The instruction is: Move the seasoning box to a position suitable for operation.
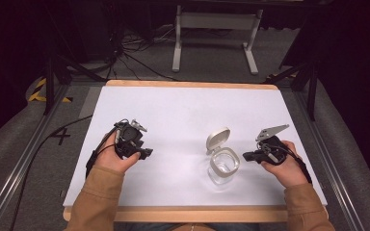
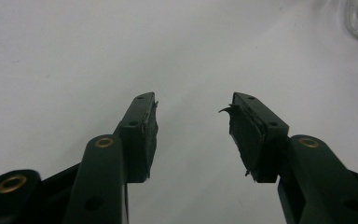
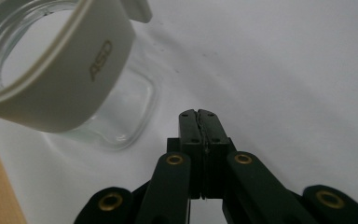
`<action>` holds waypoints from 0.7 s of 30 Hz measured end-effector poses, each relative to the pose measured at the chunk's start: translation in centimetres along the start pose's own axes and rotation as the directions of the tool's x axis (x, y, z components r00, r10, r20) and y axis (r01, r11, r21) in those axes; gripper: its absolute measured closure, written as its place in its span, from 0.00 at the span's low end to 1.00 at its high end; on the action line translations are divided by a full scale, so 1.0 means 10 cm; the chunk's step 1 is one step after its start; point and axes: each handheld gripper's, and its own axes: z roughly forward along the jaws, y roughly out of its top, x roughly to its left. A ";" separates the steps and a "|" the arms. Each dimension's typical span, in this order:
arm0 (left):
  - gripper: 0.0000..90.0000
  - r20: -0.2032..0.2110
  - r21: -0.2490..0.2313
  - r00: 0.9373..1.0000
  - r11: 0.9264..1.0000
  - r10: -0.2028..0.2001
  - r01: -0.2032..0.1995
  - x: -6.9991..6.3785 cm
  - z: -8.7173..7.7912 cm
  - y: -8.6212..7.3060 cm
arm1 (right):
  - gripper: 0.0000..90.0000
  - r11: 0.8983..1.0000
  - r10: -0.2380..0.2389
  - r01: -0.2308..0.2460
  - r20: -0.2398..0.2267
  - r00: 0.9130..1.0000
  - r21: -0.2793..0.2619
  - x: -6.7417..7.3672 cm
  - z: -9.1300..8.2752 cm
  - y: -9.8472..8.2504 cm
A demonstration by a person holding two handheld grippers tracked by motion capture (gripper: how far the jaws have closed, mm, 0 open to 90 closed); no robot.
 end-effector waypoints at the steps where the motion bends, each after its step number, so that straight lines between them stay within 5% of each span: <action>1: 0.58 0.001 -0.001 1.000 1.000 0.006 -0.006 -0.01 -0.01 0.00 | 1.00 1.000 -0.006 0.006 -0.017 1.000 0.005 0.01 0.02 0.01; 11: 0.57 0.009 -0.013 1.000 1.000 0.009 -0.009 -0.03 -0.07 0.00 | 1.00 0.998 -0.039 0.045 -0.116 0.992 0.047 0.12 0.13 0.06; 21: 0.56 0.011 -0.013 1.000 1.000 0.018 -0.018 -0.03 -0.07 0.01 | 1.00 0.992 -0.046 0.061 -0.134 0.990 0.108 0.18 0.17 0.07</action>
